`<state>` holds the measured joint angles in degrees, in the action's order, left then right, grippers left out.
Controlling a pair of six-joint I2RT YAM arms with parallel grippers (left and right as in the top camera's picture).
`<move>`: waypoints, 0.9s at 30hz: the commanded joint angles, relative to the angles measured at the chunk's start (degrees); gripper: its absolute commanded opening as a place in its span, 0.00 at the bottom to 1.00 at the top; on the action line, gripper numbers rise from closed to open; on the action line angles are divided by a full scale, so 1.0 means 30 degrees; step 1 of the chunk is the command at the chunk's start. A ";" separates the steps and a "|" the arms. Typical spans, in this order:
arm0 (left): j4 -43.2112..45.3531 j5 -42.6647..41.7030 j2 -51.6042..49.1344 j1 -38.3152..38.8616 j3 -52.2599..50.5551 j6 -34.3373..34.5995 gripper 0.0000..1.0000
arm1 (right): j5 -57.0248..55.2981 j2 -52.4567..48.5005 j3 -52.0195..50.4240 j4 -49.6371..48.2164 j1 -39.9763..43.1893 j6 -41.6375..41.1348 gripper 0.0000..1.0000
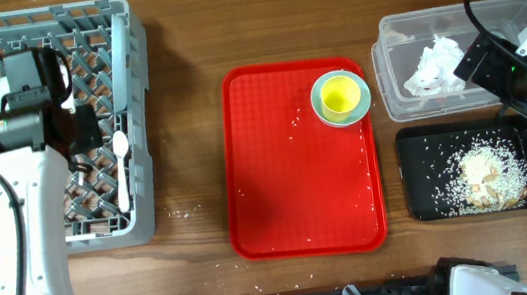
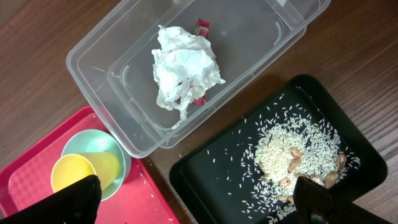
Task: Sort waste into correct bins and load items into the dishwasher rack
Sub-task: 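Carry the white fork to the dish rack and release it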
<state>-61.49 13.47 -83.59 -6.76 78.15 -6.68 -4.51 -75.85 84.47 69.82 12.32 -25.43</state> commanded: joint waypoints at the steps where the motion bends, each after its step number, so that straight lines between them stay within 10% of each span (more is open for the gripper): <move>1: -0.0576 -0.4554 -0.1086 -0.0291 -0.0066 -0.4896 0.04 | 0.0095 0.0102 0.0211 -0.0036 0.0007 -0.0066 1.00; 27: -0.1093 -0.6637 -0.2841 -0.2200 -0.1727 -0.3570 0.04 | 0.0095 0.0102 0.0211 -0.0036 0.0007 -0.0073 1.00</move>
<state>-65.47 -2.81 -91.66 -13.15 73.43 -17.69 -4.51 -75.85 84.47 69.84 12.32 -25.45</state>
